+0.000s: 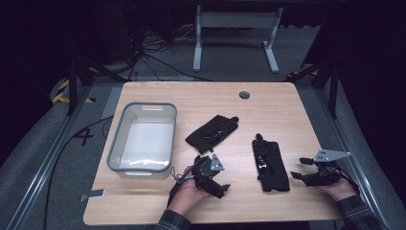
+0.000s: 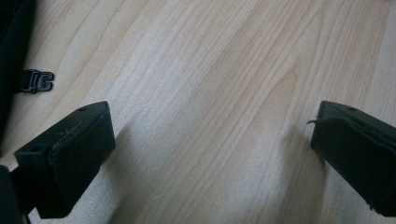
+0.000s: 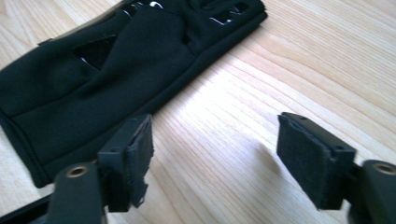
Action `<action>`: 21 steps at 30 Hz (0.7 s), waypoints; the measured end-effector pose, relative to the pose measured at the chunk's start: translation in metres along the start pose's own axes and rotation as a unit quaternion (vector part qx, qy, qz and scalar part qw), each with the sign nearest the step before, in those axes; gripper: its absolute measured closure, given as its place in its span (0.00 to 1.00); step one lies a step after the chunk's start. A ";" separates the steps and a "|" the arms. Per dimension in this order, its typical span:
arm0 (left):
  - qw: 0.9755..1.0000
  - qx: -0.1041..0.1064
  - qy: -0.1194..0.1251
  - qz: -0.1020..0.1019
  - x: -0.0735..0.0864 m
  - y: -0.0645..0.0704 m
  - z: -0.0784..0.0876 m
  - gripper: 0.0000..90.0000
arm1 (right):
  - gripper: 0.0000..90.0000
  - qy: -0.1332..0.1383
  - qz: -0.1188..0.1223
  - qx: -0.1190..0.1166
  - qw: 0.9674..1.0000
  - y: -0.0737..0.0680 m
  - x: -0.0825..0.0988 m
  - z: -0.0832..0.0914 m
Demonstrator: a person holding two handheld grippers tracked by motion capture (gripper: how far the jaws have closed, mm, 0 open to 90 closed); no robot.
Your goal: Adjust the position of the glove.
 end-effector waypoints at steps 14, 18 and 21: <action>1.000 0.002 -0.008 0.002 -0.001 -0.002 0.005 0.10 | 0.12 0.005 0.004 0.006 1.000 0.003 0.008 -0.007; 1.000 -0.007 -0.021 0.019 -0.003 -0.005 0.011 0.31 | 0.12 0.005 0.004 0.005 1.000 0.003 0.007 -0.007; 0.999 -0.016 -0.011 0.035 -0.006 -0.010 0.016 0.48 | 0.12 0.005 0.004 0.005 1.000 0.003 0.007 -0.007</action>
Point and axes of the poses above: each handheld gripper's, and its own axes: z roughly backward along the jaws, x roughly out of its underside, y roughly to its right, the point moved 5 cm from there along -z, roughly forward along the jaws, and after that the axes turned 12 degrees about -z, right-handed, at the moved point
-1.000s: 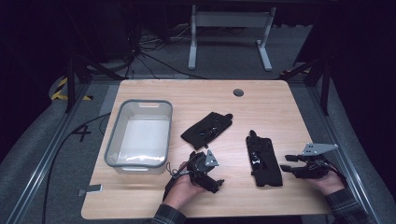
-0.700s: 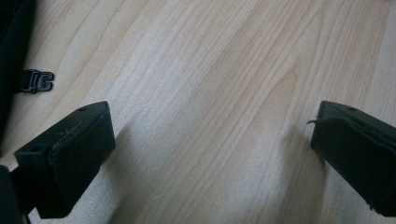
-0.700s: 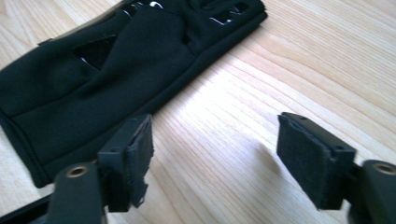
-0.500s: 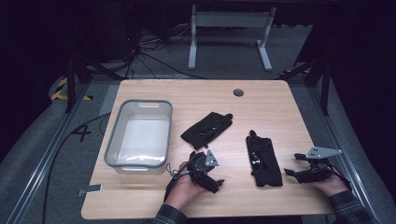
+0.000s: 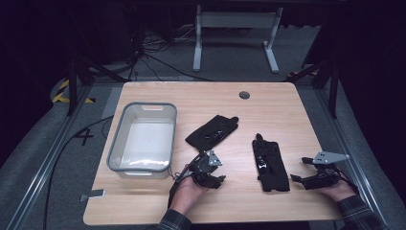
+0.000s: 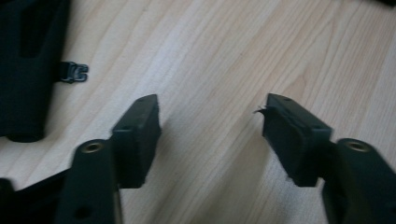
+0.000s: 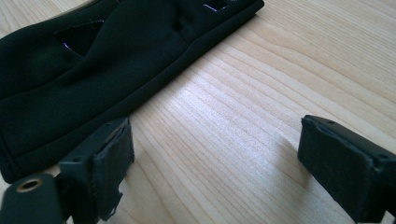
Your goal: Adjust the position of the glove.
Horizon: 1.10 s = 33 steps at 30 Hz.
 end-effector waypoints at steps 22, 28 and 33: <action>0.998 -0.054 -0.002 0.045 -0.044 -0.057 -0.003 1.00 | 0.12 -0.001 0.001 -0.001 1.000 0.000 0.000 0.000; 0.997 -0.057 0.003 0.052 -0.053 -0.073 -0.012 1.00 | 0.11 -0.001 0.002 -0.002 1.000 0.000 0.000 0.000; 0.997 -0.061 0.006 0.051 -0.060 -0.087 -0.024 1.00 | 0.11 -0.001 0.002 -0.002 1.000 0.000 0.000 0.000</action>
Point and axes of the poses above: each handheld gripper's, and its own axes: z roughly backward along the jaws, x roughly out of its underside, y roughly to its right, the point moved 5 cm from there along -z, roughly forward along the jaws, and after that the axes turned 12 degrees about -z, right-handed, at the moved point
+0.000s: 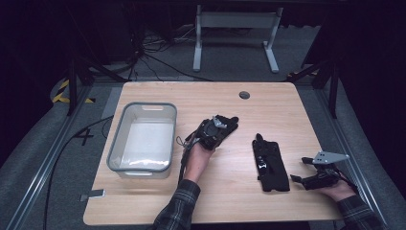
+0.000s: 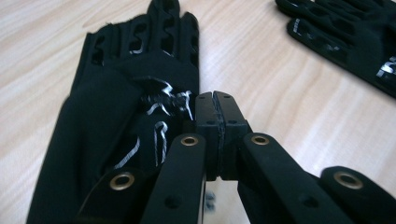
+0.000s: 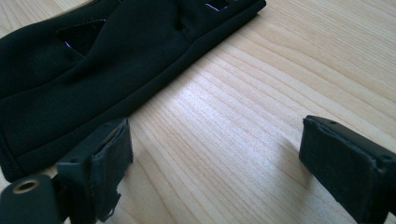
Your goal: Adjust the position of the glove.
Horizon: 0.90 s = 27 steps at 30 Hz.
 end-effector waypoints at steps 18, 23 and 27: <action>0.999 0.013 -0.025 0.016 0.006 -0.016 -0.037 1.00 | 0.11 0.000 0.000 0.000 1.000 0.000 0.000 0.000; 0.999 0.022 -0.027 0.018 0.007 -0.012 -0.034 1.00 | 0.11 0.000 0.001 0.000 1.000 0.000 0.000 0.000; 0.999 0.031 -0.031 0.019 0.009 -0.005 -0.031 1.00 | 0.11 0.000 0.001 0.000 1.000 0.000 0.000 0.000</action>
Point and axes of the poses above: each handheld gripper's, and its own axes: z roughly backward along the jaws, x roughly out of its underside, y roughly to its right, the point moved 5 cm from there along -z, roughly forward along the jaws, and after that the axes turned 12 degrees about -z, right-handed, at the moved point
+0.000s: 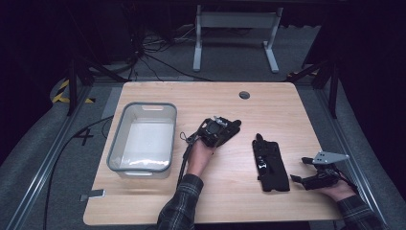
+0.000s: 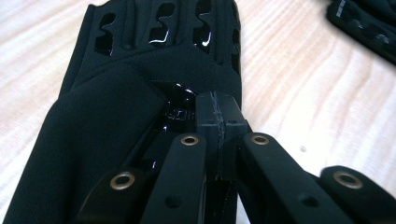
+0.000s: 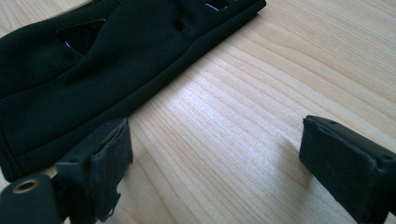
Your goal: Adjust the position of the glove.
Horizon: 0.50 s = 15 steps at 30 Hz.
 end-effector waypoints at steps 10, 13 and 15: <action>1.000 0.016 -0.009 -0.006 0.001 0.026 0.004 1.00 | 0.11 0.000 -0.001 -0.001 1.000 0.000 0.000 0.000; 1.000 0.022 -0.010 -0.007 0.001 0.035 0.004 1.00 | 0.11 0.001 -0.001 -0.001 1.000 0.000 0.000 0.000; 0.999 0.031 -0.011 -0.012 0.001 0.043 0.005 1.00 | 0.11 0.000 -0.001 -0.001 1.000 0.000 0.000 0.000</action>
Point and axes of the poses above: each handheld gripper's, and its own axes: z roughly backward along the jaws, x roughly out of its underside, y roughly to its right, the point moved 5 cm from there along -z, roughly forward along the jaws, and after that the axes turned 12 degrees about -z, right-handed, at the moved point
